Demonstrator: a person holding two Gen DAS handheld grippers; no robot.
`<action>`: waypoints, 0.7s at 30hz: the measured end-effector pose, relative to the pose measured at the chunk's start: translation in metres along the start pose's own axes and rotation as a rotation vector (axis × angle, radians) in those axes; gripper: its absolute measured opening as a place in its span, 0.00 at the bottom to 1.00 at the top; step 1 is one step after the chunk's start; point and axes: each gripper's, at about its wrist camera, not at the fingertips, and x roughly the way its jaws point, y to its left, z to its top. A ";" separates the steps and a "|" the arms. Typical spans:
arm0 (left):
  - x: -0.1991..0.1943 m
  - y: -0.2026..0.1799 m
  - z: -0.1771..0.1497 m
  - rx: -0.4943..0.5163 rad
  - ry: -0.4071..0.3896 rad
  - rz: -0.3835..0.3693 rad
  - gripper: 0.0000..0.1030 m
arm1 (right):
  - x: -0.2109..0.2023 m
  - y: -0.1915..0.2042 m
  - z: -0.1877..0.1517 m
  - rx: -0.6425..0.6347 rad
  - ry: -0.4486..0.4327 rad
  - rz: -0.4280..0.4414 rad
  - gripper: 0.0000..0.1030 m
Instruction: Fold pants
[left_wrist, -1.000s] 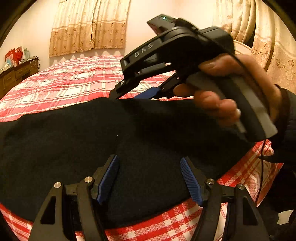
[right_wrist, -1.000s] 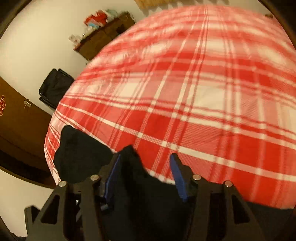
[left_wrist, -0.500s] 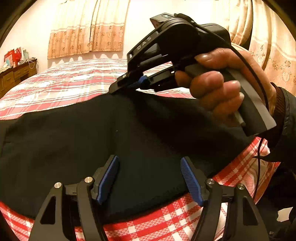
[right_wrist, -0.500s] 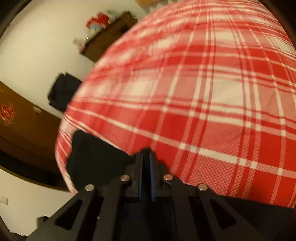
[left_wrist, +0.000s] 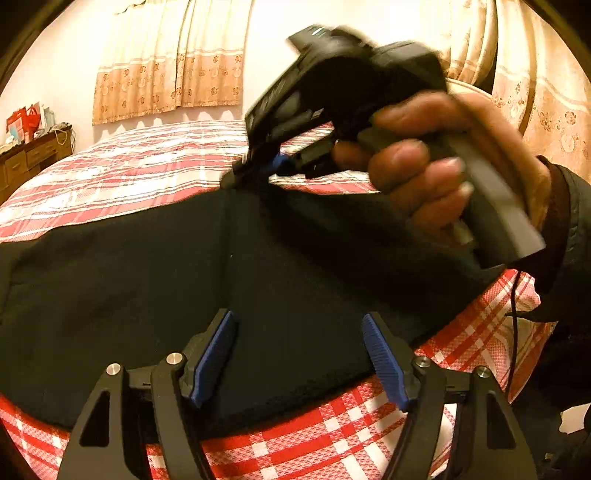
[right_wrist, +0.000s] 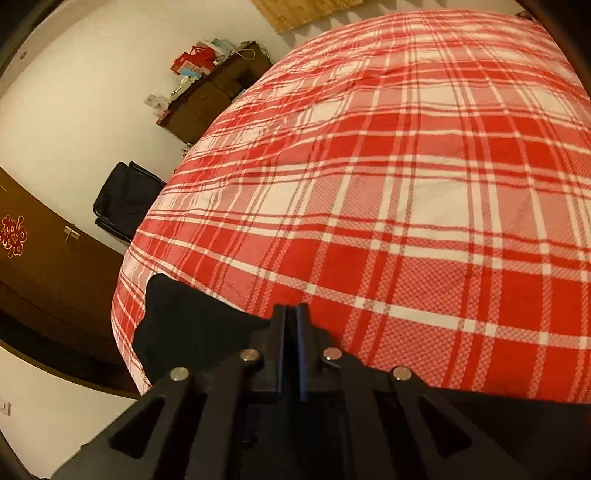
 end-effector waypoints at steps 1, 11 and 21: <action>-0.001 0.001 -0.001 0.006 -0.001 0.000 0.73 | 0.004 -0.002 0.001 -0.003 0.009 -0.026 0.07; -0.010 -0.008 -0.003 0.024 -0.027 0.024 0.74 | -0.015 -0.012 -0.012 -0.067 -0.037 -0.140 0.56; -0.014 -0.014 0.003 0.020 -0.030 0.000 0.75 | -0.181 -0.085 -0.083 -0.032 -0.233 -0.370 0.62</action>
